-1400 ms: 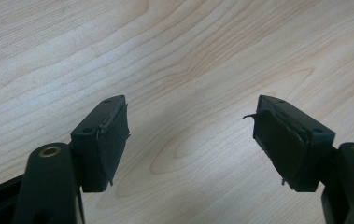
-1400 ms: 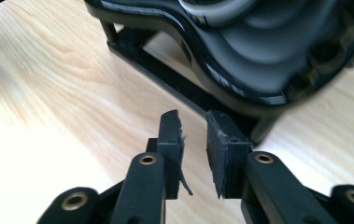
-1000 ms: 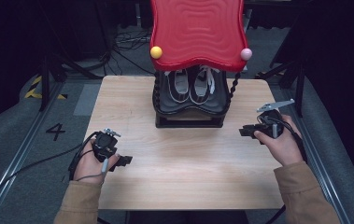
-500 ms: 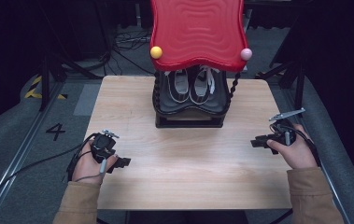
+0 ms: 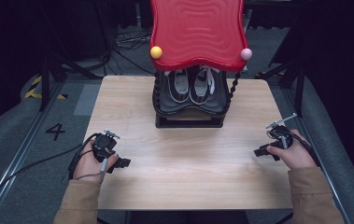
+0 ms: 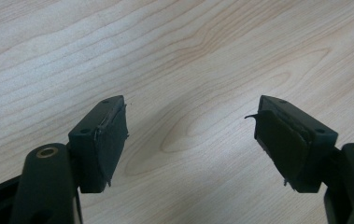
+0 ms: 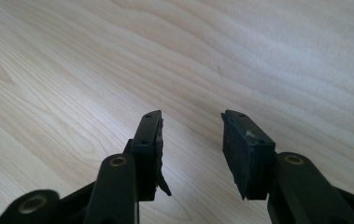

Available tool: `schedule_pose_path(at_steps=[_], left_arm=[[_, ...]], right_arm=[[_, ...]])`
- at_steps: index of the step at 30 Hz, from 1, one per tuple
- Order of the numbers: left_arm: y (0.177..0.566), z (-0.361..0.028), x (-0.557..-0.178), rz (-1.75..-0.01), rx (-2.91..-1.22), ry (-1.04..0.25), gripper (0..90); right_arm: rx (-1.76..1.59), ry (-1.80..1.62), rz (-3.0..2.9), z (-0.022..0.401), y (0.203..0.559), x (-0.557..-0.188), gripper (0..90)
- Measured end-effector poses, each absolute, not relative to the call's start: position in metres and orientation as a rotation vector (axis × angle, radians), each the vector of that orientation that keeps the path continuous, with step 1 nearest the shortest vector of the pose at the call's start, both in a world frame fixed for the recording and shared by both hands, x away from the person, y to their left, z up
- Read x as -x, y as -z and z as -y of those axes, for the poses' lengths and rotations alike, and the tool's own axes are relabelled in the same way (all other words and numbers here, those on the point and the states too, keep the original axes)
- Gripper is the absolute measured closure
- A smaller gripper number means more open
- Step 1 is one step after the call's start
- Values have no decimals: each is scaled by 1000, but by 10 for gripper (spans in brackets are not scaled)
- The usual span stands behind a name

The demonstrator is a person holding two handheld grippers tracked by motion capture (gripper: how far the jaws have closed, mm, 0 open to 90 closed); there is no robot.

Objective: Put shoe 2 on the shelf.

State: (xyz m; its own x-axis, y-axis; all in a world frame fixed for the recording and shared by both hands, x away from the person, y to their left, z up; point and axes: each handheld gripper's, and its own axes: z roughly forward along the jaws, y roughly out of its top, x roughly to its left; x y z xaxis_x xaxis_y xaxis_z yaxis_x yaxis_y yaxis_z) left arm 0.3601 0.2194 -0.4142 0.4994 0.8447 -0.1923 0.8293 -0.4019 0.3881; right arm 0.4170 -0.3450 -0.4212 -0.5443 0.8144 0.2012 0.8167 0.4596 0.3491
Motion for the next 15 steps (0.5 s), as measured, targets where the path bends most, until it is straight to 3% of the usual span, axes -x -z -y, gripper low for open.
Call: schedule_pose_path(at_steps=[15], left_arm=[[422,-211,-362,-1332,-2380,2,238]], right_arm=[[1415,443,2711,336,444,-417,525]])
